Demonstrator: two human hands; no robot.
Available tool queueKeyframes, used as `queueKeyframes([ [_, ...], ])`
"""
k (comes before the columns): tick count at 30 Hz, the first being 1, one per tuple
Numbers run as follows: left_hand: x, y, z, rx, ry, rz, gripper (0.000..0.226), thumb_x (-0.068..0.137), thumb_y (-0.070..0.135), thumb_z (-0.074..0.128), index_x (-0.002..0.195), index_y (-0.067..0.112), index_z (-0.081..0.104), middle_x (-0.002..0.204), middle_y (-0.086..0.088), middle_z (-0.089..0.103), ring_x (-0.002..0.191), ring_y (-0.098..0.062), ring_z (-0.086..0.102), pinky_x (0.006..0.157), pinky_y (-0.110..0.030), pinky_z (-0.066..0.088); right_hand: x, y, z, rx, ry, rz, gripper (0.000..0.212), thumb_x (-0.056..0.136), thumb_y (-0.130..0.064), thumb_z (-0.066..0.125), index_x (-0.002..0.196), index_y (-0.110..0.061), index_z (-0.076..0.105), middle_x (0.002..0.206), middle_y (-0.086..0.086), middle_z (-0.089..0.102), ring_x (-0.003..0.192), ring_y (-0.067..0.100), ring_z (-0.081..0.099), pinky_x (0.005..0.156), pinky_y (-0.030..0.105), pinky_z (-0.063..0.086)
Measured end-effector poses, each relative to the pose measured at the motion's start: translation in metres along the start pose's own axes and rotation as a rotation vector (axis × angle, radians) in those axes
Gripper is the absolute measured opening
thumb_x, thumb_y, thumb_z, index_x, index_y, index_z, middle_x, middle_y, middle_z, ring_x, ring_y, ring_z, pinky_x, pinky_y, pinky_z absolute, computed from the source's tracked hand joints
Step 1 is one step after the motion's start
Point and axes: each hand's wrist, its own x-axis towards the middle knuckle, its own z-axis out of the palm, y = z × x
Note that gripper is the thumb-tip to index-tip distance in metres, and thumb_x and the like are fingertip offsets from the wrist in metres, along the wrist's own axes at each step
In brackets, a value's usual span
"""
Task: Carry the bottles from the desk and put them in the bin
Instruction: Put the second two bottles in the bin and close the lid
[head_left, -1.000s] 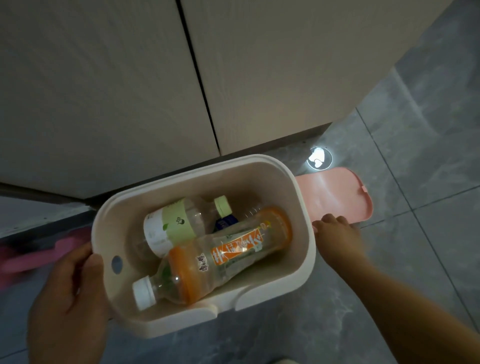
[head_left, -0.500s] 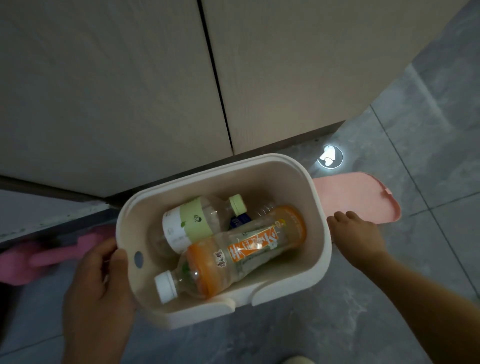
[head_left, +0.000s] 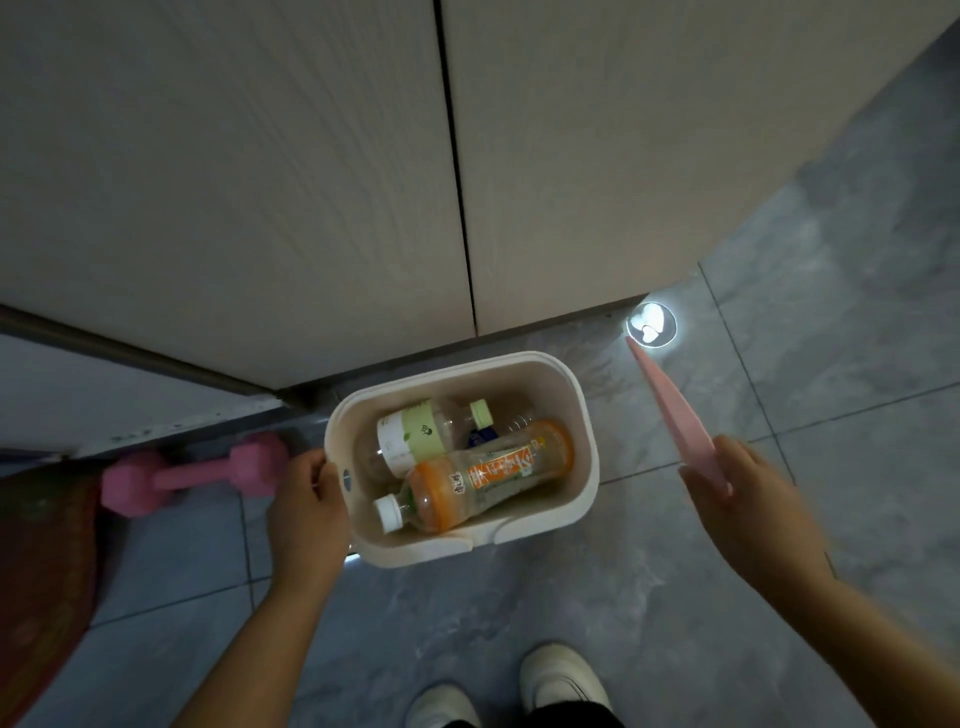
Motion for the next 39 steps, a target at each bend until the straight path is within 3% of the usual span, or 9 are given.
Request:
queueKeyframes([
  [4,0.001,0.004,-0.006,0.052,-0.044,-0.004,0.025,0.094,0.009,0.042,0.112,0.003,0.057,0.106,-0.020,0.065,0.083,-0.024,0.053,0.071,-0.030,0.035,-0.026,-0.014,-0.037,0.303,0.051,0.182,0.012,0.084,-0.015,0.067,0.086,-0.008,0.057,0.082,0.013,0.064,0.056,0.031,0.066,0.050,0.040,0.053],
  [7,0.003,0.005,-0.009,0.080,-0.069,0.012,0.021,0.093,0.007,0.042,0.104,0.004,0.060,0.099,-0.018,0.066,0.091,-0.035,0.060,0.071,-0.030,0.037,-0.046,-0.023,-0.064,0.616,0.086,0.298,0.010,0.081,-0.015,0.070,0.083,-0.014,0.060,0.082,0.015,0.069,0.052,0.019,0.067,0.050,0.032,0.055],
  [11,0.001,0.004,-0.010,0.119,-0.135,0.032,0.018,0.093,0.008,0.043,0.098,0.004,0.060,0.092,-0.015,0.063,0.088,-0.033,0.059,0.064,-0.029,0.034,-0.066,-0.047,-0.095,0.993,0.193,0.286,0.022,0.076,0.002,0.066,0.071,-0.019,0.062,0.063,-0.010,0.073,0.052,0.000,0.067,0.039,0.024,0.056],
  [15,-0.007,0.001,-0.013,0.092,-0.149,0.076,0.017,0.091,0.007,0.043,0.090,0.007,0.060,0.085,-0.008,0.064,0.079,-0.025,0.058,0.054,-0.024,0.033,-0.075,-0.069,-0.103,1.207,0.241,0.269,0.027,0.067,-0.002,0.064,0.067,-0.027,0.072,0.059,-0.013,0.072,0.050,0.002,0.065,0.045,0.020,0.056],
  [21,-0.024,0.003,-0.023,-0.188,-0.090,0.030,0.024,0.091,0.017,0.048,0.069,0.024,0.057,0.078,0.000,0.061,0.077,-0.018,0.056,0.067,-0.028,0.042,-0.067,-0.107,-0.055,1.544,-0.065,0.450,0.017,0.079,0.002,0.058,0.077,-0.015,0.064,0.064,0.004,0.061,0.049,0.009,0.057,0.039,0.021,0.051],
  [23,-0.029,0.006,-0.024,-0.417,-0.128,-0.100,0.025,0.093,0.023,0.048,0.072,0.029,0.061,0.079,0.002,0.065,0.075,-0.015,0.060,0.071,-0.030,0.048,-0.061,-0.122,-0.035,1.595,-0.152,0.493,0.018,0.084,0.004,0.055,0.082,-0.013,0.060,0.069,0.009,0.056,0.052,0.014,0.055,0.040,0.024,0.051],
  [28,-0.025,0.006,-0.024,-0.647,-0.190,-0.244,0.030,0.096,0.028,0.043,0.080,0.015,0.064,0.069,0.003,0.069,0.055,-0.003,0.062,0.052,-0.021,0.048,-0.049,-0.141,0.006,1.641,-0.306,0.597,0.022,0.087,0.004,0.055,0.092,-0.017,0.058,0.075,0.006,0.063,0.064,0.017,0.063,0.055,0.036,0.056],
  [33,-0.017,-0.004,-0.026,-0.474,-0.187,-0.092,0.026,0.093,0.008,0.047,0.114,0.014,0.062,0.092,0.000,0.065,0.075,-0.009,0.058,0.064,-0.022,0.047,-0.045,-0.135,0.031,1.523,-0.386,0.708,0.012,0.087,-0.003,0.060,0.093,-0.013,0.057,0.088,0.010,0.062,0.080,0.022,0.063,0.061,0.032,0.059],
  [39,-0.013,-0.006,-0.023,-0.346,-0.138,-0.062,0.030,0.090,0.003,0.047,0.116,0.008,0.062,0.104,-0.008,0.064,0.092,-0.021,0.058,0.087,-0.042,0.049,-0.044,-0.122,0.040,1.278,-0.448,0.778,0.012,0.089,-0.016,0.061,0.086,-0.005,0.062,0.078,0.012,0.071,0.075,0.021,0.068,0.073,0.030,0.054],
])
